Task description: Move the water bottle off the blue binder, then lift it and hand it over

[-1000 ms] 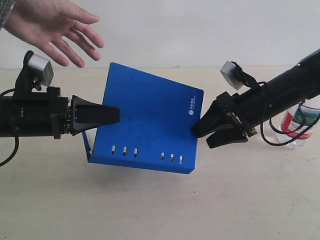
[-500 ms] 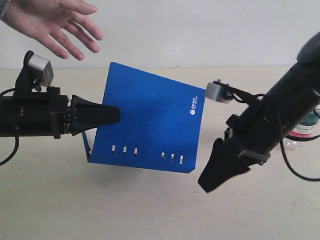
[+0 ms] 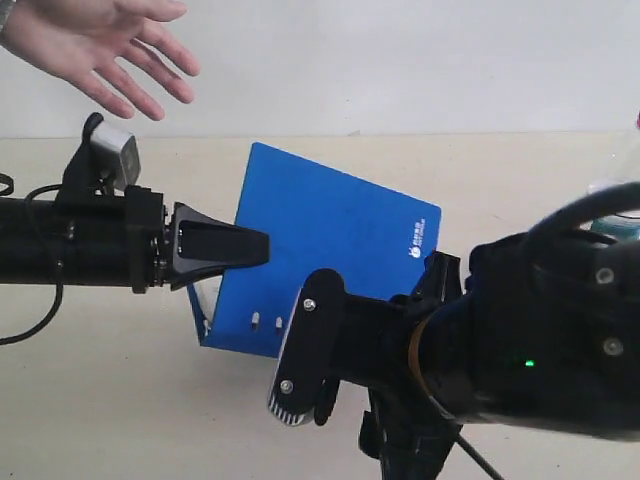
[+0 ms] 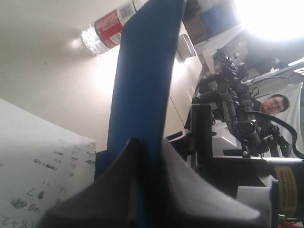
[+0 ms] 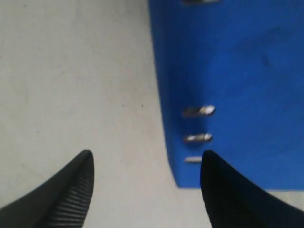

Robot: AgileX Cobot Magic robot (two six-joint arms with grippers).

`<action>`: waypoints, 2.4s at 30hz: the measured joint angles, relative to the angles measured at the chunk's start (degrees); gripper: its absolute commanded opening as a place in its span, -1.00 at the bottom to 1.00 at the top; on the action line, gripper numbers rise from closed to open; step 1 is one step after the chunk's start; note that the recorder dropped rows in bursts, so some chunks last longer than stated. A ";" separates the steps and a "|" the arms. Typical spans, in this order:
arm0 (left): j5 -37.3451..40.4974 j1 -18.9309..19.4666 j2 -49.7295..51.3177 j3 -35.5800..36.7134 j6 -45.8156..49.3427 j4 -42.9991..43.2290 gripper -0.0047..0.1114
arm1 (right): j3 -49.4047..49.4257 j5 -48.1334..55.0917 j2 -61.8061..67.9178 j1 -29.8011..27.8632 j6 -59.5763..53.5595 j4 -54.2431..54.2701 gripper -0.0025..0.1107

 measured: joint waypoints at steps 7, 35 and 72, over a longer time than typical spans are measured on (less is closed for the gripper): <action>-1.02 -1.58 0.00 -1.78 -1.84 0.11 -0.84 | 0.29 -2.36 -0.04 0.35 3.41 -3.70 0.75; -4.96 -1.58 0.00 -4.93 -17.61 -0.80 -0.84 | -0.02 1.19 20.22 0.53 65.54 -42.08 0.76; -7.04 -7.03 -1.39 -5.90 -24.60 -3.43 -0.84 | -3.67 22.50 16.30 7.83 77.64 -55.08 0.12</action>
